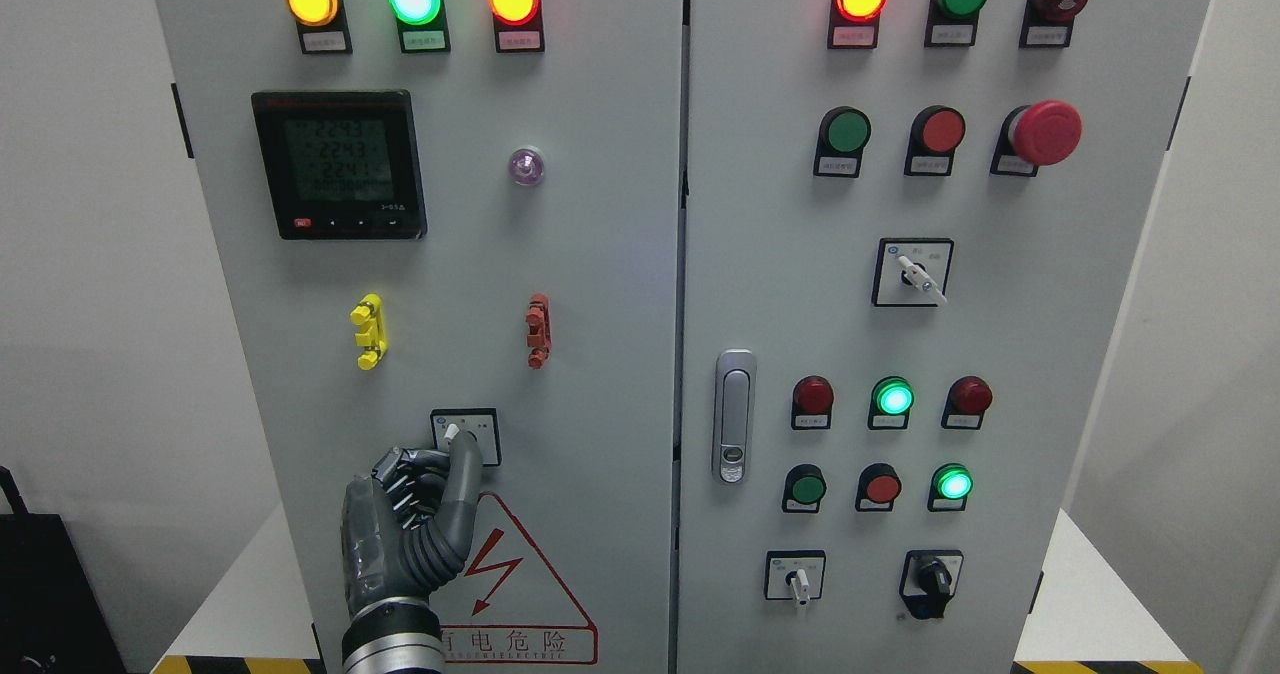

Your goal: Turn on light switch 1

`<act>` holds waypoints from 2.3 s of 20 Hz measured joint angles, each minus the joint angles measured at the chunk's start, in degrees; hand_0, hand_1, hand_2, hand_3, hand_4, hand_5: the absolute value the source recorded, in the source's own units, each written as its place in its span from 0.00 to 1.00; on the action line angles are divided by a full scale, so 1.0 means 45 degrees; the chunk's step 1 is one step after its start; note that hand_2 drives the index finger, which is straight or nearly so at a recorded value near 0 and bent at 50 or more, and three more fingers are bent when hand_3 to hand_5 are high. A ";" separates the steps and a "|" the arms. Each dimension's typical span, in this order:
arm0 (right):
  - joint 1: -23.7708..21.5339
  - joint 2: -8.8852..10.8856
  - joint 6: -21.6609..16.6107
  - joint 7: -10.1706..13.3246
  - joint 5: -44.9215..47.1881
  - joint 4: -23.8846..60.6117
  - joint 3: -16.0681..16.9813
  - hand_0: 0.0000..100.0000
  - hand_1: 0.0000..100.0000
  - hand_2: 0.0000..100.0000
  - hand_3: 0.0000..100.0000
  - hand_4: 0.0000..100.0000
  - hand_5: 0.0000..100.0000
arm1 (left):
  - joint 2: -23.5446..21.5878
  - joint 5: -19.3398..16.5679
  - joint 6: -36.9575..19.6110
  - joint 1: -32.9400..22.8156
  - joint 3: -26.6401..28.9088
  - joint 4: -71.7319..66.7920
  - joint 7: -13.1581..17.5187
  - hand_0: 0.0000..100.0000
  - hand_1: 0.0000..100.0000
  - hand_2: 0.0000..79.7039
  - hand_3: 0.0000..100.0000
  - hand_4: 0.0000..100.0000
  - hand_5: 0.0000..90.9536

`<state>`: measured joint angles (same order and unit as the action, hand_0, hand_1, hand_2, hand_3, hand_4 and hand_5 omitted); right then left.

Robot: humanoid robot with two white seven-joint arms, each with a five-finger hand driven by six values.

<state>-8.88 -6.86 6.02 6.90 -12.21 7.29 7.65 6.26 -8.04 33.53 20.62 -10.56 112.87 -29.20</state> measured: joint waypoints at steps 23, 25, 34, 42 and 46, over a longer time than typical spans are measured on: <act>0.0000 0.0000 -0.0001 0.0000 -0.0001 0.0000 0.0000 0.05 0.00 0.00 0.00 0.00 0.00 | 0.0001 0.0026 0.0006 0.0026 -0.0013 -0.0030 -0.0010 0.78 0.39 0.78 0.88 0.88 0.86; 0.0000 0.0000 0.0000 0.0000 -0.0001 0.0000 0.0000 0.05 0.00 0.00 0.00 0.00 0.00 | 0.0002 0.0026 0.0000 0.0027 -0.0014 -0.0039 -0.0014 0.74 0.39 0.78 0.88 0.88 0.85; 0.0000 0.0000 0.0000 0.0000 -0.0002 0.0000 0.0000 0.05 0.00 0.00 0.00 0.00 0.00 | 0.0009 0.0025 -0.0044 0.0036 -0.0057 -0.0074 -0.0055 0.50 0.35 0.78 0.88 0.87 0.85; -0.0001 0.0000 0.0000 0.0000 -0.0002 0.0000 0.0000 0.05 0.00 0.00 0.00 0.00 0.00 | 0.0007 0.0015 0.0007 0.0043 -0.0118 -0.0101 -0.0003 0.28 0.32 0.78 0.88 0.87 0.85; 0.0000 0.0000 -0.0001 0.0000 -0.0002 0.0000 0.0000 0.05 0.00 0.00 0.00 0.00 0.00 | 0.0007 0.0012 0.0008 0.0045 -0.0134 -0.0105 0.0000 0.17 0.29 0.79 0.88 0.87 0.85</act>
<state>-8.88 -6.86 6.02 6.90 -12.22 7.29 7.65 6.30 -7.98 33.56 20.82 -11.16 112.39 -29.20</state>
